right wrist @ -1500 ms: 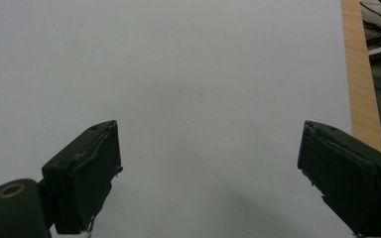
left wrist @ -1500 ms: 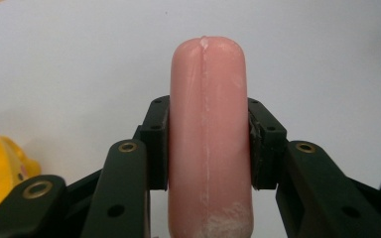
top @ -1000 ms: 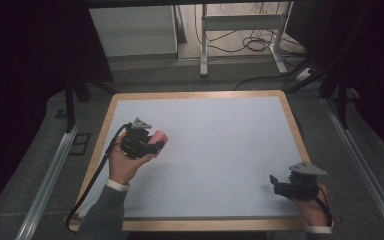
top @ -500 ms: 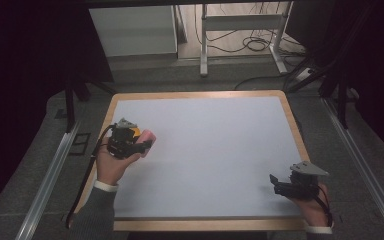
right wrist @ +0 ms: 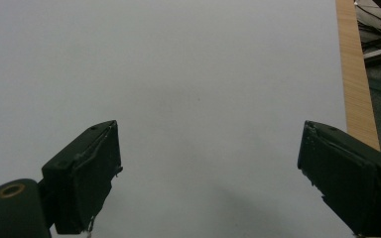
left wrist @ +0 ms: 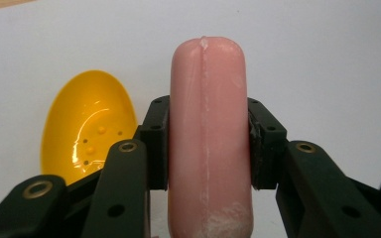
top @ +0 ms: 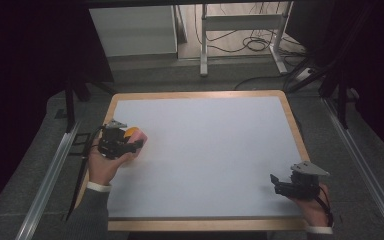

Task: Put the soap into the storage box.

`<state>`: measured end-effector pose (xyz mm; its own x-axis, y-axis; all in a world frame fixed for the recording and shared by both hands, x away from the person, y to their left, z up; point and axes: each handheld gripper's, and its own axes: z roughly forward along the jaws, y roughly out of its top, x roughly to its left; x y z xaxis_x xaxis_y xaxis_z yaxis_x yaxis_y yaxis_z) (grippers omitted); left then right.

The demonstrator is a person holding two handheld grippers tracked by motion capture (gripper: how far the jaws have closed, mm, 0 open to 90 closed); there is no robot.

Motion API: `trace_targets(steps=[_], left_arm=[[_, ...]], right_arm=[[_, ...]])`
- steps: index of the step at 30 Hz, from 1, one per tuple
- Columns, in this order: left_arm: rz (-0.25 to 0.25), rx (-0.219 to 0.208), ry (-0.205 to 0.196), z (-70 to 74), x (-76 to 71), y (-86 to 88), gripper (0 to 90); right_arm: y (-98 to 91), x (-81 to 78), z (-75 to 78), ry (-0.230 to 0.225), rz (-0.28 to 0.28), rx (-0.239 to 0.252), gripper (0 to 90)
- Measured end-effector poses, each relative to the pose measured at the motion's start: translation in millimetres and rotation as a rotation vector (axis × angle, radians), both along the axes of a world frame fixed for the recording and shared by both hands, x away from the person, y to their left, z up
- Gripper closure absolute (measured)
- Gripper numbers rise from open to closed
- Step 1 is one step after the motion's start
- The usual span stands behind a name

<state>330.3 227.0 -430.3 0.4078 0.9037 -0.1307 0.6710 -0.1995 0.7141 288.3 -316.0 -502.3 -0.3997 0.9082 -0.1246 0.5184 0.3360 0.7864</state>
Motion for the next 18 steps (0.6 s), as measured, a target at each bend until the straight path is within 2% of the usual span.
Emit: trace_targets(steps=[18], left_arm=[[0.043,0.006,0.014,-3.1,5.3,16.0,60.1]], right_arm=[[-2.5,0.7,-0.8,0.002,-0.013,0.004,9.5]])
